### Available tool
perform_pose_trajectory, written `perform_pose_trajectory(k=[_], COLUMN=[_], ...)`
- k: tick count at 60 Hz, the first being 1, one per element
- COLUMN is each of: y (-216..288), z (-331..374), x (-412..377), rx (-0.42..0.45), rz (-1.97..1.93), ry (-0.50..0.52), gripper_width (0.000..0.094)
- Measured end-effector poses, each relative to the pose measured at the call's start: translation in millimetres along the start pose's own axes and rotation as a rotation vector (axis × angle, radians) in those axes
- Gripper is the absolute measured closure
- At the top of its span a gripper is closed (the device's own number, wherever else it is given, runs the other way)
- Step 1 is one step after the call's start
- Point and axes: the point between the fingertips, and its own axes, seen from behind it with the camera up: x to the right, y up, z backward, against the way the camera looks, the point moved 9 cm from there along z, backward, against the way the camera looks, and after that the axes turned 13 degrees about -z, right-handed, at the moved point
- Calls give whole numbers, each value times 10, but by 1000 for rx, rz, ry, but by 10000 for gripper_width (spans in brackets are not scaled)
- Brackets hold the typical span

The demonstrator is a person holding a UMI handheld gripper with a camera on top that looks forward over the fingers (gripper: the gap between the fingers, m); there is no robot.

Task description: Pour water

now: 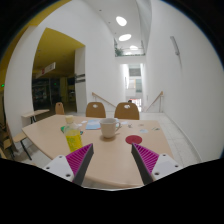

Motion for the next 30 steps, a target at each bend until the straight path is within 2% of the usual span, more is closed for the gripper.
perform_pose_trajectory(k=[18,25,30], y=[-244,-385,-482], z=[-62,-385,-702], x=[-628,-1076,-1269], rx=[-41,-56,-43], rz=[24,15,33], ry=[170,224,213], gripper_width=[93,93,89])
